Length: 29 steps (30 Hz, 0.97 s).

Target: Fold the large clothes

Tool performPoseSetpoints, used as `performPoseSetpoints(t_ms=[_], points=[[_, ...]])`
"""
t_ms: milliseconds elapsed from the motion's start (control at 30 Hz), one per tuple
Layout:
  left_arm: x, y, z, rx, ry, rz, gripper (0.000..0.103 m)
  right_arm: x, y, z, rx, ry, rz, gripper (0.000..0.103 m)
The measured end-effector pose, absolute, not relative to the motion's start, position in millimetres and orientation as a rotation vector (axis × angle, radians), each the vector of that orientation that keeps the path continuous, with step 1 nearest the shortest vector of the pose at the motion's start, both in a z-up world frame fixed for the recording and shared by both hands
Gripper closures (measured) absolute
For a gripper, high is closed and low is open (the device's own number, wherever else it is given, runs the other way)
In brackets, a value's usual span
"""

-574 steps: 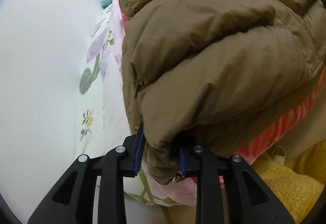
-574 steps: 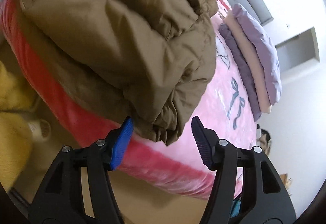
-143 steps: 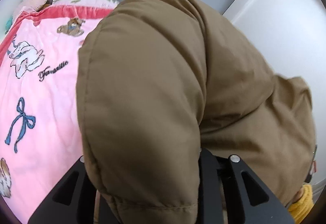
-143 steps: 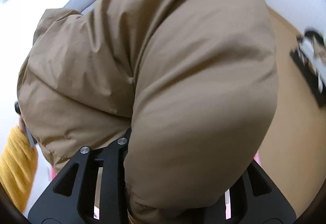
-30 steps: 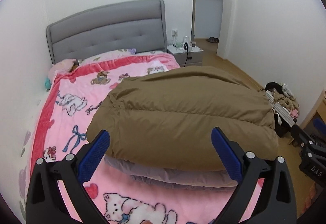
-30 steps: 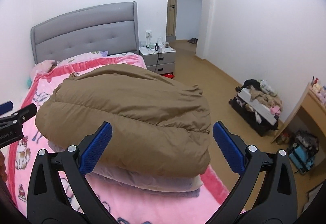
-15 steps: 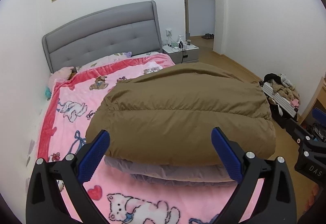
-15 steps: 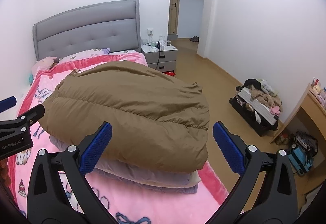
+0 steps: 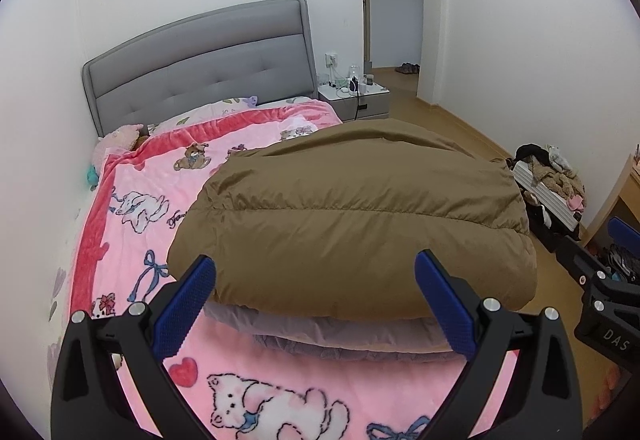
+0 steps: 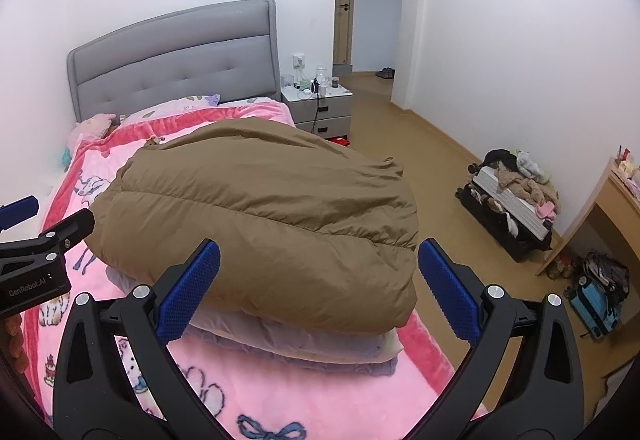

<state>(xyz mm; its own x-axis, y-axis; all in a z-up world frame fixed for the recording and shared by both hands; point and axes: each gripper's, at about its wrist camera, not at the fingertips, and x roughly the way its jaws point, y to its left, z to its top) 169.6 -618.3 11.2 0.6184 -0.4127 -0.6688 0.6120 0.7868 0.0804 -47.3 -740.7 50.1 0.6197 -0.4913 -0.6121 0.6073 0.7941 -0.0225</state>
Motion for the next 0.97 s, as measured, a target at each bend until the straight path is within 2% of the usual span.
performPoseSetpoints(t_ms=[967], points=[[164.1, -616.8, 14.8, 0.336, 0.670, -0.609, 0.005, -53.0, -723.7, 59.2, 0.202, 0.622, -0.630, 0.008]])
